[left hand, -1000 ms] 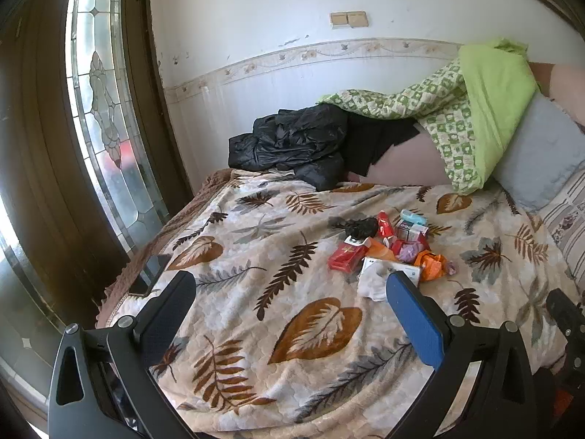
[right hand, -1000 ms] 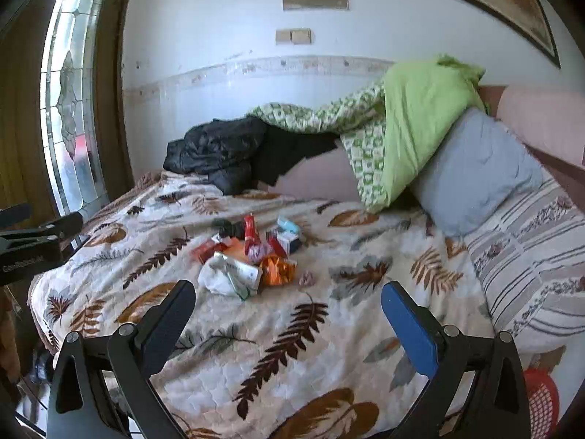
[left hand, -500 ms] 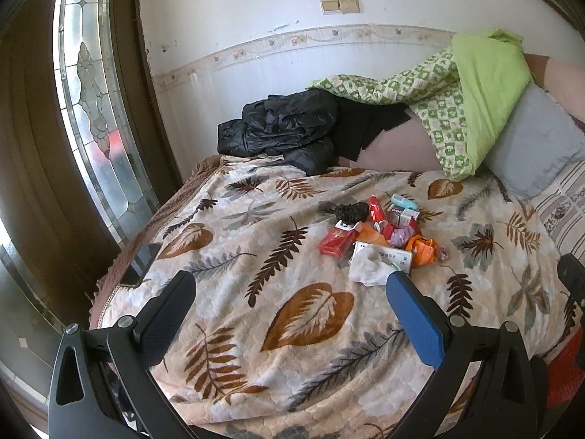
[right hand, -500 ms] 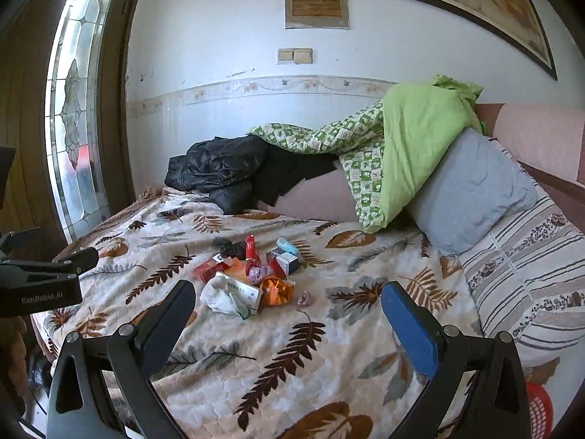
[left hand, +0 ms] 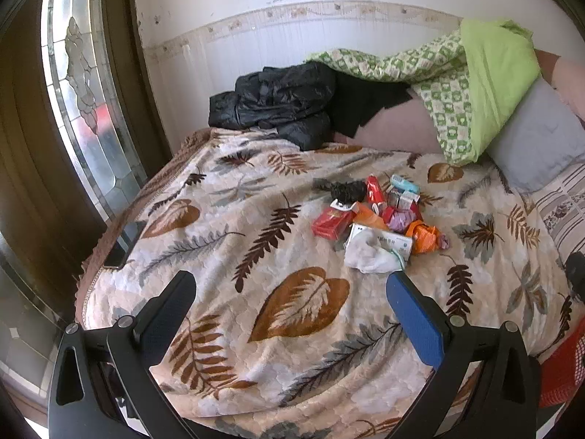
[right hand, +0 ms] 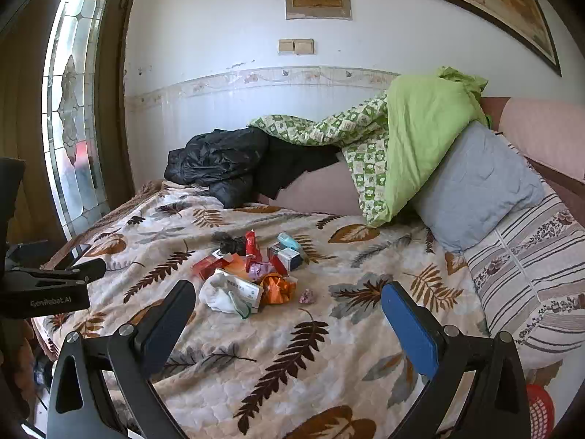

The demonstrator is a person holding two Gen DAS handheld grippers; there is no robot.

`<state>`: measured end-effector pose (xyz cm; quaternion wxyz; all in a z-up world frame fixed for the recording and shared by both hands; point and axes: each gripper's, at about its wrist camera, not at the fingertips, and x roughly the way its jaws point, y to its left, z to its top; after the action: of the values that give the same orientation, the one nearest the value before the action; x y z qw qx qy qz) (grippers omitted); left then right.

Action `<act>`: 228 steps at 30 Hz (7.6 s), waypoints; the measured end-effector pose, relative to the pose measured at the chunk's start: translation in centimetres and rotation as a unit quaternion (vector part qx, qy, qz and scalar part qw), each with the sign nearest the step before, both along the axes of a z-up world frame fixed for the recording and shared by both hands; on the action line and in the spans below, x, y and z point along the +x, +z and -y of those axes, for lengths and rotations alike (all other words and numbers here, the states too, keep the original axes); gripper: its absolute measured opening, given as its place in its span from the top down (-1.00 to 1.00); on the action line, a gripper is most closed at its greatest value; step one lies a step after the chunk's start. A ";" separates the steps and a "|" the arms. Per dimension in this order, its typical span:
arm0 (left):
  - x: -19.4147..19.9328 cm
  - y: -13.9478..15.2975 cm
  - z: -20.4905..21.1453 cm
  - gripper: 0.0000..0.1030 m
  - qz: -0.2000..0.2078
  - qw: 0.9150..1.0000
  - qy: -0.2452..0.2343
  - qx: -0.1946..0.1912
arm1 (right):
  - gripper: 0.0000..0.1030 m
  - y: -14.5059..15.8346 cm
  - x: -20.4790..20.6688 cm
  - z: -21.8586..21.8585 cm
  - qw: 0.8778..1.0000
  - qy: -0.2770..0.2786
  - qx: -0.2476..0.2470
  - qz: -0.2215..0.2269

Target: Collect trash

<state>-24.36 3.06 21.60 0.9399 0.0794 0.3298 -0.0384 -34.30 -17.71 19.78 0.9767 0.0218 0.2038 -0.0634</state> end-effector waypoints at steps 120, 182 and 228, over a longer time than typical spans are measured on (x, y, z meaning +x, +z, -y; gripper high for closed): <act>5.7 -4.0 9.4 -0.12 -0.052 0.980 -0.191 0.024 | 0.50 -6.2 2.3 6.2 0.979 0.010 0.149 -0.140; -8.1 -9.2 40.2 -0.59 -0.160 0.854 -0.494 0.010 | -0.40 -10.8 -21.2 28.4 0.896 -0.361 0.249 -0.076; 20.3 -17.9 11.5 0.74 -0.257 0.962 -0.068 -0.065 | -0.42 -12.5 2.2 13.1 0.956 -0.059 0.216 -0.189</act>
<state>-4.02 -8.45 3.73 0.8215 0.0283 0.5513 -0.1429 -32.12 -30.80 7.27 0.8867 0.2320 0.3922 -0.0781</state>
